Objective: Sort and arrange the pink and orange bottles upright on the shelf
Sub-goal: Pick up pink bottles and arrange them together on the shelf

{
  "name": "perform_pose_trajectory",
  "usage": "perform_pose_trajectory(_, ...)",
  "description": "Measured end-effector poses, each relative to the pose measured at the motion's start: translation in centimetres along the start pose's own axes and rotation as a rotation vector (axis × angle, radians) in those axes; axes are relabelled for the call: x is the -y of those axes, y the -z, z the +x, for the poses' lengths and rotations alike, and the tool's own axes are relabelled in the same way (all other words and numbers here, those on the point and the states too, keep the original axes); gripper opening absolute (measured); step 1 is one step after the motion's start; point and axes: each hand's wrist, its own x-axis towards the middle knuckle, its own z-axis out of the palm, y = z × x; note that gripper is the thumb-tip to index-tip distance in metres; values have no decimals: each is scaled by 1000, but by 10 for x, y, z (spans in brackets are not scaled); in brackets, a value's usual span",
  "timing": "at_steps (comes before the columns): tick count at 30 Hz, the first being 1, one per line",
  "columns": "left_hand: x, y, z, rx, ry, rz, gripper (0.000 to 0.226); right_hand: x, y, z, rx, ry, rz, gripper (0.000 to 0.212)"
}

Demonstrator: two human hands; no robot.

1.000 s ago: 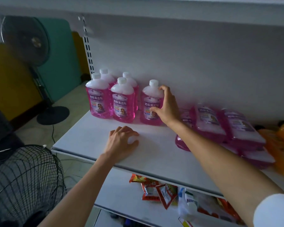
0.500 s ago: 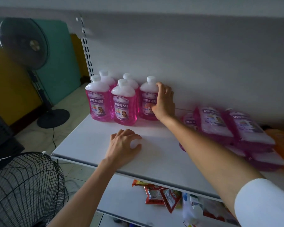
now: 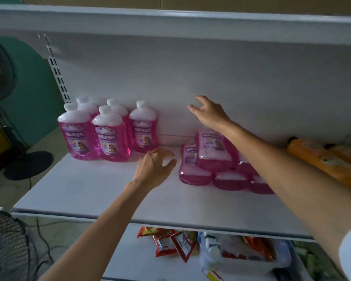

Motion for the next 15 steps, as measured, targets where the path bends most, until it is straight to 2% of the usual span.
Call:
perform_pose_trajectory(3, -34, -18, 11, 4, -43, -49, 66, -38, 25, -9, -3, -75, -22, 57)
perform_pose_trajectory(7, -53, -40, 26, 28, 124, -148, 91, -76, 27, -25, 28, -148, -107, 59)
perform_pose_trajectory(10, -60, -56, 22, 43, 160, -173, 94, -92, 18, -33, 6, -56, -282, 56)
perform_pose_trajectory(13, -62, -69, 12, -72, 174, -255, 89, -94, 14, -33, 141, -44, -396, 88)
perform_pose_trajectory(15, -60, -74, 11, -109, 206, -303, 90, -93, 12, -31, 210, -47, -473, 93)
